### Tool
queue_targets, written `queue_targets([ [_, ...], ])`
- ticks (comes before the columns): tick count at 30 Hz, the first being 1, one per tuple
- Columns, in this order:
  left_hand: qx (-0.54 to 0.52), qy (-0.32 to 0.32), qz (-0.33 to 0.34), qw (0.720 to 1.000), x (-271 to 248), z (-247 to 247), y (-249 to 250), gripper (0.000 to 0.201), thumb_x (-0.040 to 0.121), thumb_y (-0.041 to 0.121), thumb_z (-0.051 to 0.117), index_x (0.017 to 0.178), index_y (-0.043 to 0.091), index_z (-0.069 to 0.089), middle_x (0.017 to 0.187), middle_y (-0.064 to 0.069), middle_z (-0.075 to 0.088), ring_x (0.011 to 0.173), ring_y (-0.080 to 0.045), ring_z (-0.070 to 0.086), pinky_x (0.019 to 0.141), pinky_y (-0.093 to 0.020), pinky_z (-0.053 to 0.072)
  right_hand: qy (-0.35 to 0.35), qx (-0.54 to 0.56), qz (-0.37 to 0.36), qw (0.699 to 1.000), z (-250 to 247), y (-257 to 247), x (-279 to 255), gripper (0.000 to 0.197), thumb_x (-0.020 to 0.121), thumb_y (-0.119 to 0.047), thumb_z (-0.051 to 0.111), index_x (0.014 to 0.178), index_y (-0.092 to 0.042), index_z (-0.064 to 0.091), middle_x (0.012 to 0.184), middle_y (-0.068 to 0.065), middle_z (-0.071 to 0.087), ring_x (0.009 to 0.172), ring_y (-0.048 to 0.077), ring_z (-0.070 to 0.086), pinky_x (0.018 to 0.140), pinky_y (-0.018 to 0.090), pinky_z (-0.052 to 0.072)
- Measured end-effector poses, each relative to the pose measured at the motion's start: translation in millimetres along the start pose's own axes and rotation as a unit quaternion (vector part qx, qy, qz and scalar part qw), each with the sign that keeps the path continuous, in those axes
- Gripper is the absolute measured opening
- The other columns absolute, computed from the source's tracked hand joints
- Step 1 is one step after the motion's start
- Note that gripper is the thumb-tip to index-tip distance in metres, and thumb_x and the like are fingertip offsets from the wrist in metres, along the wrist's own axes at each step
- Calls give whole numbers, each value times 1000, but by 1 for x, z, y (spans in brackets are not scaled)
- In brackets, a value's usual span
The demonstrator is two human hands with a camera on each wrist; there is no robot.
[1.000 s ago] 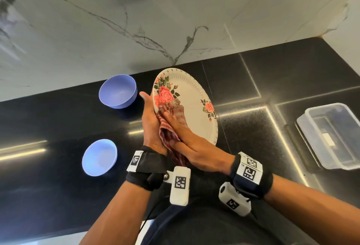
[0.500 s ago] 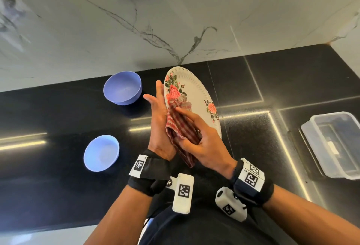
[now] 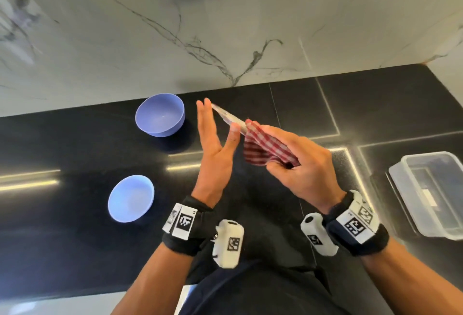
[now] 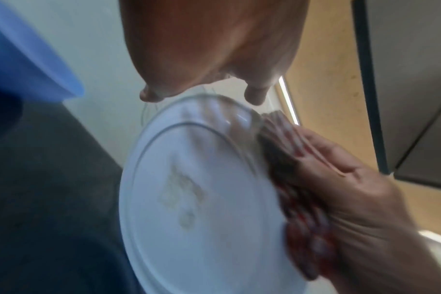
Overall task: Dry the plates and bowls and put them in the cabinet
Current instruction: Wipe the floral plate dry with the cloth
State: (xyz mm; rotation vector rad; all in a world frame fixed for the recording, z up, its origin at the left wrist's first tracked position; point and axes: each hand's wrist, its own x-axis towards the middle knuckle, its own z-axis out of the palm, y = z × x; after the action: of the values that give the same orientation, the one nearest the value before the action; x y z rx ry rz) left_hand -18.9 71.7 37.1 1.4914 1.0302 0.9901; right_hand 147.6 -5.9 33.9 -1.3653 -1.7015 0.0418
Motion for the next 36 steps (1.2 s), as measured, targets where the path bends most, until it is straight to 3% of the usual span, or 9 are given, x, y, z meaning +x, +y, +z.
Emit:
queue_targets([
  [4, 187, -98, 146, 967, 28, -33, 2, 65, 96, 31, 66, 155, 28, 37, 167, 10, 23, 157, -11, 9, 126, -36, 12, -40, 25, 14, 999, -29, 9, 11, 58, 75, -7, 76, 130, -22, 64, 113, -7, 73, 88, 15, 72, 77, 40, 59],
  [8, 284, -236, 155, 916, 45, -41, 21, 33, 95, 30, 69, 127, 21, 69, 123, 6, 72, 115, -11, 65, 101, -41, 52, -64, 59, 8, 996, -45, 21, 25, 56, 78, -7, 74, 130, -28, 63, 114, -5, 74, 92, 22, 73, 78, 48, 59],
  [14, 242, -205, 149, 937, 51, -23, 29, 35, 99, 44, 52, 114, 19, 71, 95, 0, 74, 86, -23, 68, 77, -49, 54, 5, 153, 59, 986, -50, 37, 43, 61, 82, 12, 70, 127, -29, 64, 124, -7, 70, 114, 24, 68, 97, 48, 56],
  [17, 212, -180, 142, 950, 47, -16, 29, 37, 99, 49, 49, 103, 18, 69, 84, 0, 69, 77, -25, 64, 70, -50, 52, 128, 201, 94, 967, -43, 34, 49, 55, 81, 21, 62, 126, -11, 60, 120, -23, 69, 115, 5, 66, 100, 27, 53],
  [20, 186, -167, 111, 962, 46, -13, 29, 25, 100, 44, 51, 91, 26, 64, 76, 10, 64, 70, -15, 59, 64, -41, 51, 273, 188, 130, 934, -33, 34, 50, 55, 83, 18, 62, 133, -4, 54, 127, -6, 64, 122, 10, 60, 104, 29, 49],
  [24, 159, -145, 75, 974, 42, -17, 27, 31, 100, 43, 50, 96, 16, 66, 81, -3, 65, 75, -27, 60, 71, -51, 50, 310, 188, 166, 917, -13, 33, 40, 53, 93, 7, 62, 141, -9, 46, 138, 9, 57, 127, 18, 58, 104, 36, 51],
  [27, 134, -130, 61, 981, 37, -18, 25, 33, 100, 40, 50, 97, 12, 66, 85, -11, 65, 81, -35, 59, 75, -57, 50, 217, 207, 158, 941, 12, 35, 21, 52, 97, 2, 57, 146, -9, 45, 141, 17, 55, 125, 38, 59, 101, 57, 51],
  [30, 70, -139, 16, 988, 31, -17, 24, 28, 100, 37, 51, 103, 15, 68, 96, -16, 67, 92, -40, 62, 85, -60, 50, 122, 164, 107, 973, 30, 30, 9, 51, 93, -2, 53, 143, -6, 47, 144, 16, 53, 134, 36, 52, 106, 60, 45],
  [36, 13, -188, -17, 982, 18, -20, 23, 31, 103, 29, 48, 131, 24, 59, 121, 1, 69, 118, -17, 64, 104, -38, 52, 47, 77, 51, 995, 51, 11, 9, 48, 98, -23, 53, 143, -5, 49, 155, 11, 43, 150, 26, 31, 123, 57, 20],
])
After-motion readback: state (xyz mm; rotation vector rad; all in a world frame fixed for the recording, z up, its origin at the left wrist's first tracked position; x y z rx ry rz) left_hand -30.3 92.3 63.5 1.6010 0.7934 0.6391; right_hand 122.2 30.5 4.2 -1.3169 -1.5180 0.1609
